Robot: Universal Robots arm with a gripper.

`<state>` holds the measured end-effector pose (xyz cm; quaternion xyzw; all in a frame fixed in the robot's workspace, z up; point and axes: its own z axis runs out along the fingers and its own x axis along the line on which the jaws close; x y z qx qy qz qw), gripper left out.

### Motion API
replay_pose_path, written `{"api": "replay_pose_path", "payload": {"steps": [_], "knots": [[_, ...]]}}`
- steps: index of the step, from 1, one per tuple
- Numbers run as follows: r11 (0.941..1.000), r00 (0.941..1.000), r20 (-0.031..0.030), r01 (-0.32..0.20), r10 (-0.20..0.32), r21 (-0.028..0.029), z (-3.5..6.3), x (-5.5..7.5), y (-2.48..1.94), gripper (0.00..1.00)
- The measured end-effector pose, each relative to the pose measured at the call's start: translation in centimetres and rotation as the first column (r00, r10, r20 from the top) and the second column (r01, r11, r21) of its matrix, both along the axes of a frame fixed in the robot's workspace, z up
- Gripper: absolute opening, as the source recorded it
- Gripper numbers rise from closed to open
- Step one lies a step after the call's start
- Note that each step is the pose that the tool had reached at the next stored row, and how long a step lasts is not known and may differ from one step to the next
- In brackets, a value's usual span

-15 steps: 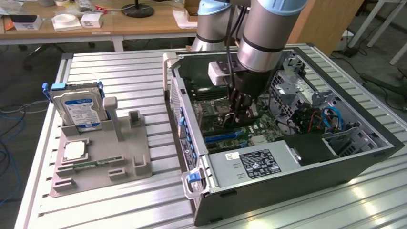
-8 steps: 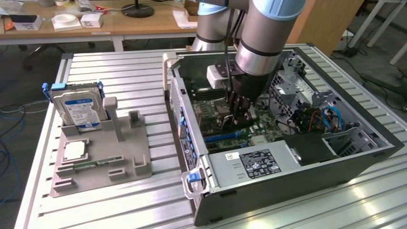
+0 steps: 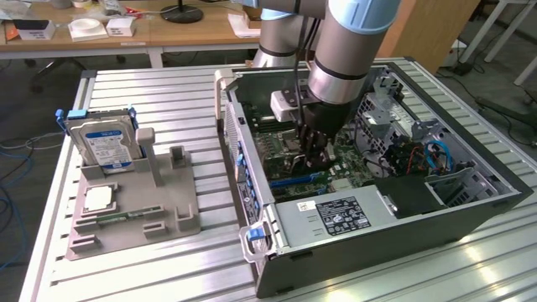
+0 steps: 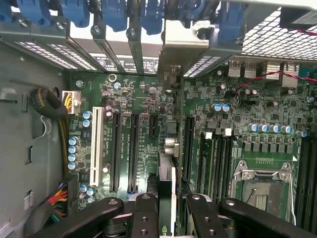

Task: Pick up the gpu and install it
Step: 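Insert the gpu into the slot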

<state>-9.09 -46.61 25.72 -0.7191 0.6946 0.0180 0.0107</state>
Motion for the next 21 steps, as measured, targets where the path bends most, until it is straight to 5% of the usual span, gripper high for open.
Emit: {"api": "replay_pose_path", "payload": {"steps": [21], "knots": [[1.0000, 1.0000, 0.0009, -0.005, 0.005, 0.0001, -1.37, -0.5, 0.09, 0.27]]}}
